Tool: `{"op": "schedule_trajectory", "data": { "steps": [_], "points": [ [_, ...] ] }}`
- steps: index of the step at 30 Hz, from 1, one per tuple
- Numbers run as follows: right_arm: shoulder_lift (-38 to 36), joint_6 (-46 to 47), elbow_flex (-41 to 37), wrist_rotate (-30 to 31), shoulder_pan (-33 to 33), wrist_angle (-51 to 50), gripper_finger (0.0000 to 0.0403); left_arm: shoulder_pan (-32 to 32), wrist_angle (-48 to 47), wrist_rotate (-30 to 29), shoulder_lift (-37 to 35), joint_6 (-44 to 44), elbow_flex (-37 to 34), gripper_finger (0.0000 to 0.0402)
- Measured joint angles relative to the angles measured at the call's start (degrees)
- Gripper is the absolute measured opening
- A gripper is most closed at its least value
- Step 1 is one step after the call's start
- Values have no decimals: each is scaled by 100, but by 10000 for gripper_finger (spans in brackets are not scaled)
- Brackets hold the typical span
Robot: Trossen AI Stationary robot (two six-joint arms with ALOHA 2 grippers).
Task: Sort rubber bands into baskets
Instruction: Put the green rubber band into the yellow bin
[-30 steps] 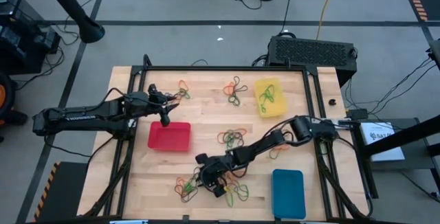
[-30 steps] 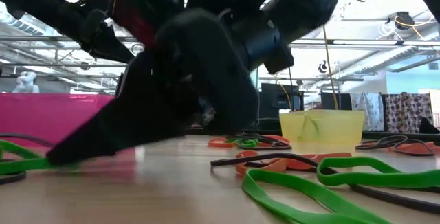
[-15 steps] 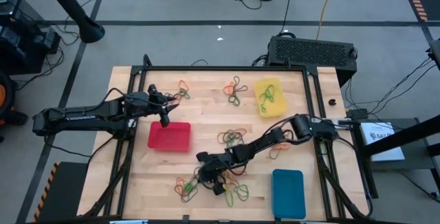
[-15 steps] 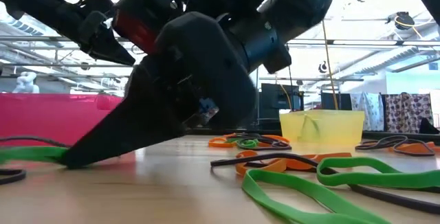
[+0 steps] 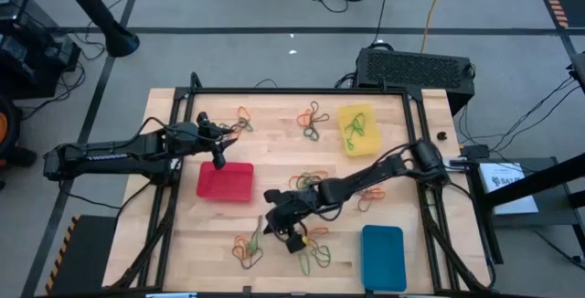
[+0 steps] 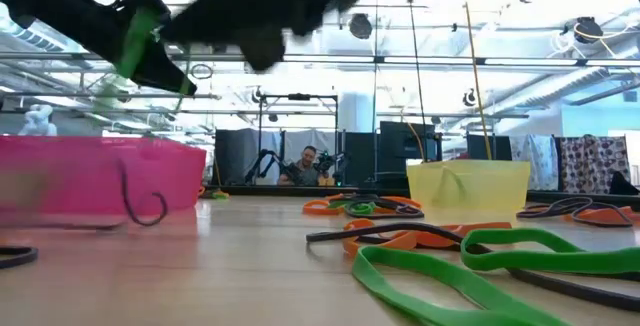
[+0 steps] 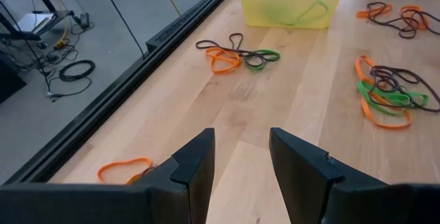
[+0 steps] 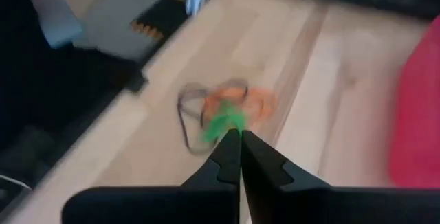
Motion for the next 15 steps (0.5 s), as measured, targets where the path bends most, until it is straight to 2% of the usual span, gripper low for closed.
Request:
{"op": "schedule_trajectory", "data": {
  "steps": [6,10,15],
  "points": [
    [-741,225,6,-141,-28,-846,1,-2,25,0,0,0,0,148],
    [-1253,457,4,-11,-154,-2378,1,-2,17,0,0,0,0,148],
    [-1651,779,3,357,-614,-4431,0,0,25,0,0,0,0,148]
  ]
}}
